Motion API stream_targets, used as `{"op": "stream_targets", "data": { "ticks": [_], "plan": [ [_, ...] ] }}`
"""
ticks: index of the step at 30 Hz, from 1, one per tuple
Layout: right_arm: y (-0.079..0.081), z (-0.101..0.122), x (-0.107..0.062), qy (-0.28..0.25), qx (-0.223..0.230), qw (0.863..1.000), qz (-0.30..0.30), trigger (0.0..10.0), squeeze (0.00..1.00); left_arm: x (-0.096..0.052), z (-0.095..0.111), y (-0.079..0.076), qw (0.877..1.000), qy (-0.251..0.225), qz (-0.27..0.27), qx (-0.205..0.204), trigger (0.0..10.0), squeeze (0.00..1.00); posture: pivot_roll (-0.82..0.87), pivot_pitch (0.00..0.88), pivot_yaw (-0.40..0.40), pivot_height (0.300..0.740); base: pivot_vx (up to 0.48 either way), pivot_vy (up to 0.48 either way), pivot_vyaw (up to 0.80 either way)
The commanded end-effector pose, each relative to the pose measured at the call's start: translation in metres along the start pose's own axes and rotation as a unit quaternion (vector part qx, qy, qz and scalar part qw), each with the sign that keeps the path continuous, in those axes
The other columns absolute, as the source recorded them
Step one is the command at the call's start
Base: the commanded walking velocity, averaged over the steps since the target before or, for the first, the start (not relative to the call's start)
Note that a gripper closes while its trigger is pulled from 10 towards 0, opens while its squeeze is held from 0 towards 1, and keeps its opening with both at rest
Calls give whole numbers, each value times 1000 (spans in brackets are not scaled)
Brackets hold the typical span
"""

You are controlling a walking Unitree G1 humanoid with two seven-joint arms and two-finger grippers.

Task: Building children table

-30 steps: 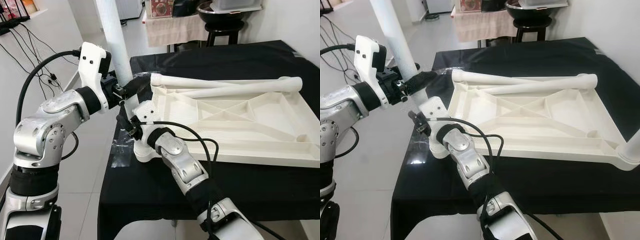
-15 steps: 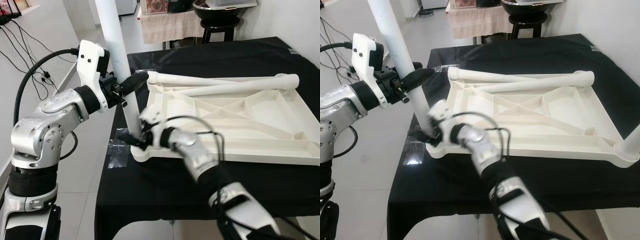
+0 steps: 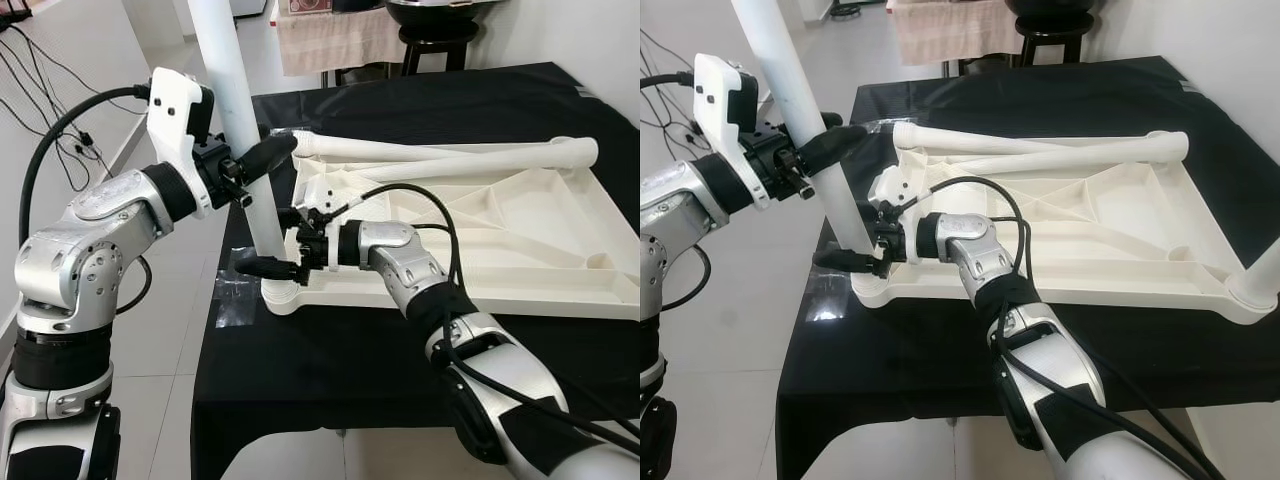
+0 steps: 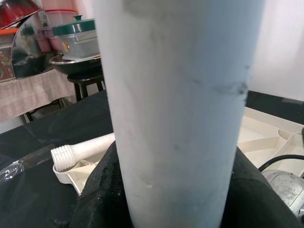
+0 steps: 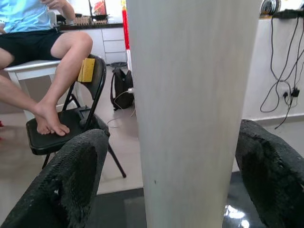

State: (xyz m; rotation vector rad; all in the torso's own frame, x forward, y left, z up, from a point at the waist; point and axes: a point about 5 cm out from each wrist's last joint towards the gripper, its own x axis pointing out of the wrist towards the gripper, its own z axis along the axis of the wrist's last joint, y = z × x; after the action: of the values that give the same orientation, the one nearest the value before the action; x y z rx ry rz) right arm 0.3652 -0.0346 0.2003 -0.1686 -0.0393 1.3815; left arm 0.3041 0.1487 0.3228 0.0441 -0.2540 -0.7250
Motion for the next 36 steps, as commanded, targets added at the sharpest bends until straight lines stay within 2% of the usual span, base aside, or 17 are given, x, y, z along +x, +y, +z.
{"op": "stream_targets", "data": {
  "ticks": [1, 2, 3, 4, 17, 18, 23, 24, 27, 28, 30, 31, 32, 33, 34, 35, 36],
  "plan": [
    [2, 1, 6, 1, -3, 1000, 13, 9098, 0, -4, -9, 0, 1000, 24, 3, 1, 0, 0, 42, 83, 54, 740, 0, 0, 0],
    [3, -2, 7, 2, 2, 1000, 12, 4941, 0, -4, -9, 0, 1000, 24, 3, 2, 0, 0, 42, 83, 54, 740, 0, 0, 0],
    [3, -5, 7, 4, 5, 1000, 9, 3529, 0, -4, -9, 0, 1000, 24, 3, 2, 0, 0, 42, 83, 54, 740, 0, 0, 0],
    [3, -7, 6, 5, 8, 1000, 6, 0, 0, -4, -8, 0, 1000, 24, 3, 3, 0, 0, 41, 82, 54, 740, 0, 0, 0],
    [0, -20, -6, 7, 7, 1000, -28, 0, 0, -4, -9, 1, 999, 27, 10, 12, 78, 0, 33, 81, 54, 740, 0, 0, 0],
    [0, -24, -10, 9, 4, 999, -35, 0, 0, -5, -10, 3, 999, 29, 18, 15, 10000, 0, 29, 83, 56, 740, 0, 0, 0],
    [0, -29, -16, 11, 5, 999, -50, 0, 0, -5, -10, 5, 999, 26, 29, 12, 10000, 0, 29, 83, 56, 740, 0, 0, 0],
    [0, -33, -20, 14, 5, 998, -60, 0, 0, -5, -8, 5, 999, 15, 29, 8, 10000, 1000, 24, 85, 56, 740, 0, 0, 0],
    [0, -37, -24, 25, 5, 997, -78, 0, 0, -5, -5, 6, 999, 7, 33, 8, 10000, 1000, 19, 88, 57, 740, 0, 0, 0],
    [-2, -46, -25, 53, 25, 989, -134, 0, 0, -4, -4, 6, 999, 3, 35, 7, 10000, 1000, 19, 90, 49, 740, 0, 0, 0],
    [-2, -46, -25, 53, 25, 989, -134, 0, 0, -4, -4, 6, 999, 3, 35, 7, 10000, 1000, 19, 90, 49, 740, 0, 0, 0],
    [0, -56, -23, 81, 24, 959, -271, 0, 0, -4, -4, 7, 999, 4, 36, 7, 10000, 1000, 15, 91, 37, 740, 0, 0, 0],
    [0, -56, -23, 81, 24, 959, -271, 0, 0, -4, -4, 7, 999, 4, 36, 7, 10000, 1000, 15, 91, 37, 740, 0, 0, 0],
    [22, -61, -10, 72, 42, 945, -317, 0, 0, -4, -4, 7, 999, 6, 39, 6, 10000, 1000, 14, 96, 45, 740, 0, 0, 0],
    [22, -61, -10, 72, 42, 945, -317, 0, 0, -4, -4, 7, 999, 6, 39, 6, 10000, 1000, 14, 96, 45, 740, 0, 0, 0],
    [40, -61, 0, 63, 44, 939, -336, 0, 0, -4, -6, 8, 999, 9, 42, 6, 10000, 1000, -3, 88, 52, 740, 0, 0, 0],
    [51, -61, 6, 53, 47, 940, -333, 0, 0, -3, -8, 8, 999, 12, 45, 7, 10000, 1000, -2, 79, 53, 740, 0, 0, 0]
  ]
}}
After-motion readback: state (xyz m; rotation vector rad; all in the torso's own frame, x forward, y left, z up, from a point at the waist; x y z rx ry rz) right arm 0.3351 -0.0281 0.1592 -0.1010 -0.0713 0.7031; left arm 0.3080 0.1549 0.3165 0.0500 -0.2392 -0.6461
